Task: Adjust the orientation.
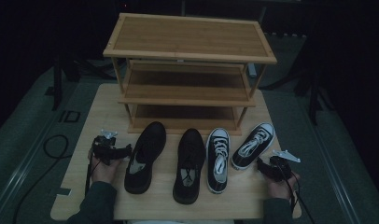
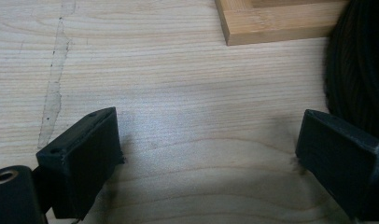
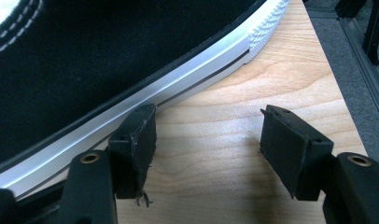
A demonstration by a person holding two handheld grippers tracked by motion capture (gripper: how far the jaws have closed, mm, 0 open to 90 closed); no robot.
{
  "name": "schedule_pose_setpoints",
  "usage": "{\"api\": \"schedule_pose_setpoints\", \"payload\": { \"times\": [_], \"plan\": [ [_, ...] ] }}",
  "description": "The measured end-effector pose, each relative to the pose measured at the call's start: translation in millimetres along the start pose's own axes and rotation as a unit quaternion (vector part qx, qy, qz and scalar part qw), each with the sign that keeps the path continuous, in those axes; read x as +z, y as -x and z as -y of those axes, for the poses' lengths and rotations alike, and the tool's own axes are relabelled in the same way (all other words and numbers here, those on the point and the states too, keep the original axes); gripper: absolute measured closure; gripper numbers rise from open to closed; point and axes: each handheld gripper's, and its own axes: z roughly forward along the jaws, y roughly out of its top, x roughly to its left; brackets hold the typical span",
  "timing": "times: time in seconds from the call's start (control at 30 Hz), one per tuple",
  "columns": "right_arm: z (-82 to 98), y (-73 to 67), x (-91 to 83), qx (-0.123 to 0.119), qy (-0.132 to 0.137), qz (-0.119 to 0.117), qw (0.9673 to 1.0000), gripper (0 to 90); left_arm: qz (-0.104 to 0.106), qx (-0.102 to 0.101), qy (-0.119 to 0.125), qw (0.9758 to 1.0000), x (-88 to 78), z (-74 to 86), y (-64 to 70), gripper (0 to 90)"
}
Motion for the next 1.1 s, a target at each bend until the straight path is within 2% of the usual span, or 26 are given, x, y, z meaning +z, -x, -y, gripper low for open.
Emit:
{"api": "schedule_pose_setpoints", "payload": {
  "times": [0.37,0.47,0.53,0.7,0.73,0.77,0.8,0.83,0.87,0.9,1.1],
  "plan": [
    [0.0,0.0,0.0,0.0,0.0,0.0,1.0,35.6,-0.001,-0.001,0.002,1.0,-0.1,0.2,-0.3,7.8],
    [0.0,0.0,0.0,0.0,0.0,0.0,1.0,35.6,0.003,0.001,0.007,1.0,-2.1,0.1,-2.5,16.2],
    [0.0,0.0,0.0,0.0,0.0,0.0,1.0,35.6,0.003,0.002,0.007,1.0,-2.2,-0.1,-2.8,17.3],
    [0.0,0.0,0.0,0.0,0.0,0.0,1.0,35.5,0.006,0.003,-0.006,1.0,-6.9,-2.5,-8.3,32.3],
    [0.0,0.0,0.0,0.0,0.0,0.0,1.0,35.4,0.008,0.006,-0.022,0.9997,-9.3,-5.6,-11.0,35.5],
    [0.0,0.0,0.0,0.0,0.0,0.0,1.0,35.4,0.008,0.006,-0.022,0.9997,-9.3,-5.6,-11.0,38.1],
    [0.1,0.0,0.0,0.0,0.0,0.0,1.0,35.1,0.011,0.008,-0.041,0.9991,-11.8,-8.9,-13.8,41.1],
    [0.1,0.0,-0.1,0.0,0.0,0.0,1.0,35.0,0.016,0.007,-0.047,0.9987,-13.0,-10.2,-15.4,43.5],
    [0.1,0.0,-0.1,0.0,0.0,0.0,1.0,34.3,0.016,0.007,-0.047,0.9987,-13.0,-10.2,-15.4,44.9],
    [0.2,-0.1,-0.1,0.0,-0.001,0.0,1.0,33.9,0.029,-0.005,-0.051,0.9983,-15.7,-10.3,-19.0,46.0],
    [0.2,0.0,0.0,0.001,-0.001,0.001,1.0,32.8,0.042,-0.014,-0.046,0.998,-26.0,-11.7,-23.7,48.4]
  ]
}}
